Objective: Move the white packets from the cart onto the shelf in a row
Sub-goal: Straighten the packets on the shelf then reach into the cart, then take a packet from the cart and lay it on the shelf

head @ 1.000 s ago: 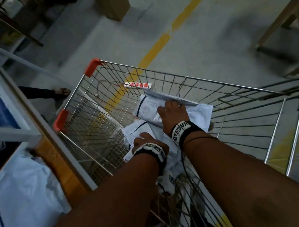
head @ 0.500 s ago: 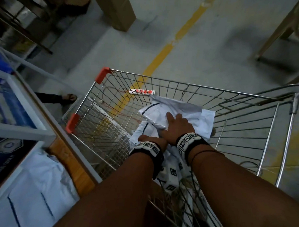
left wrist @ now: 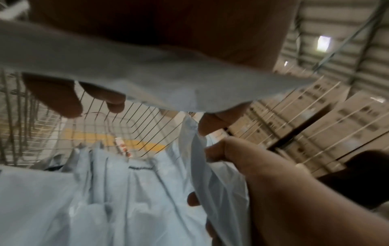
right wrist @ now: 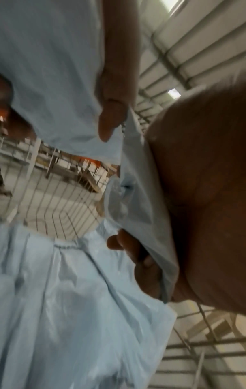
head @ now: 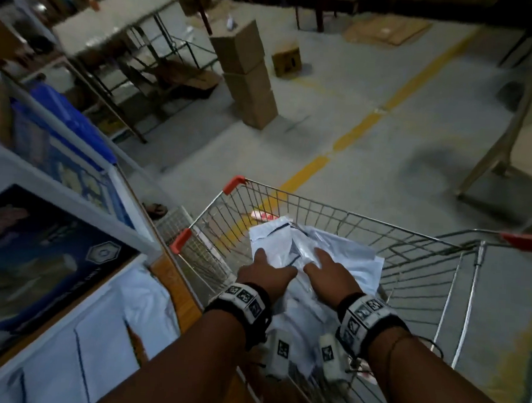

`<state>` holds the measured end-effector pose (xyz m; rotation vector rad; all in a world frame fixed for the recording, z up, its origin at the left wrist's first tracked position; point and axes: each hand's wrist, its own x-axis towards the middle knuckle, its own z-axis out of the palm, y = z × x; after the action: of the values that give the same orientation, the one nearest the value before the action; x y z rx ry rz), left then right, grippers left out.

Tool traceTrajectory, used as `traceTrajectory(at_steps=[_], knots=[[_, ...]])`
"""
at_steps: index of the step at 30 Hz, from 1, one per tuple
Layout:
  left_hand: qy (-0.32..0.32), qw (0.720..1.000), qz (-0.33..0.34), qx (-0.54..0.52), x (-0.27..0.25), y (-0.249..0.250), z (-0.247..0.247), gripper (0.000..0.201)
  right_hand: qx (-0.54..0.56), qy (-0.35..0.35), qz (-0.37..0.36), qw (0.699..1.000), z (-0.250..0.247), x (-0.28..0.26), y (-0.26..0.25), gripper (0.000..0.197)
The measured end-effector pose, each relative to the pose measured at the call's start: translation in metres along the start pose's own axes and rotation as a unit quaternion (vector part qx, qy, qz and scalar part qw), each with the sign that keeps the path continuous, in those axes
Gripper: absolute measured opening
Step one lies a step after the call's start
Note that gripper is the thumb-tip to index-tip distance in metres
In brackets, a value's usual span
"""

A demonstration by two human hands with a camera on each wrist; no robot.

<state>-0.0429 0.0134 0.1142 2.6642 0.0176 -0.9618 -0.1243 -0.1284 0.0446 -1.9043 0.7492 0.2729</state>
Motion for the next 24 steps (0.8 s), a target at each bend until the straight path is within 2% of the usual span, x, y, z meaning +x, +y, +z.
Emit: traceTrajectory(at_steps=[3, 6, 9, 11, 14, 18, 21, 24], knots=[[0.017, 0.997, 0.046, -0.059, -0.033, -0.013, -0.024, 0.115, 0.022, -0.009, -0.046, 0.999, -0.002, -0.031, -0.028, 0.061], [0.072, 0.989, 0.077, -0.102, -0.063, -0.034, -0.051, 0.116, 0.015, -0.016, -0.083, 0.996, 0.002, -0.062, -0.062, 0.073], [0.141, 0.982, 0.078, -0.094, -0.087, -0.065, -0.082, 0.115, -0.021, -0.012, -0.122, 0.992, 0.015, -0.090, -0.098, 0.067], [0.182, 0.977, 0.067, -0.088, -0.104, -0.095, -0.101, 0.114, -0.061, -0.003, -0.128, 0.990, 0.028, -0.108, -0.122, 0.073], [0.196, 0.976, 0.039, -0.090, -0.132, -0.149, -0.125, 0.113, -0.093, 0.005, -0.147, 0.985, 0.061, -0.139, -0.151, 0.078], [0.199, 0.976, 0.012, -0.085, -0.167, -0.238, -0.150, 0.113, -0.147, -0.006, -0.184, 0.972, 0.116, -0.191, -0.187, 0.059], [0.204, 0.975, -0.009, -0.088, -0.197, -0.308, -0.162, 0.115, -0.186, -0.010, -0.185, 0.965, 0.165, -0.231, -0.208, 0.076], [0.221, 0.968, -0.039, -0.113, -0.223, -0.382, -0.168, 0.116, -0.231, -0.014, -0.203, 0.951, 0.223, -0.268, -0.230, 0.070]])
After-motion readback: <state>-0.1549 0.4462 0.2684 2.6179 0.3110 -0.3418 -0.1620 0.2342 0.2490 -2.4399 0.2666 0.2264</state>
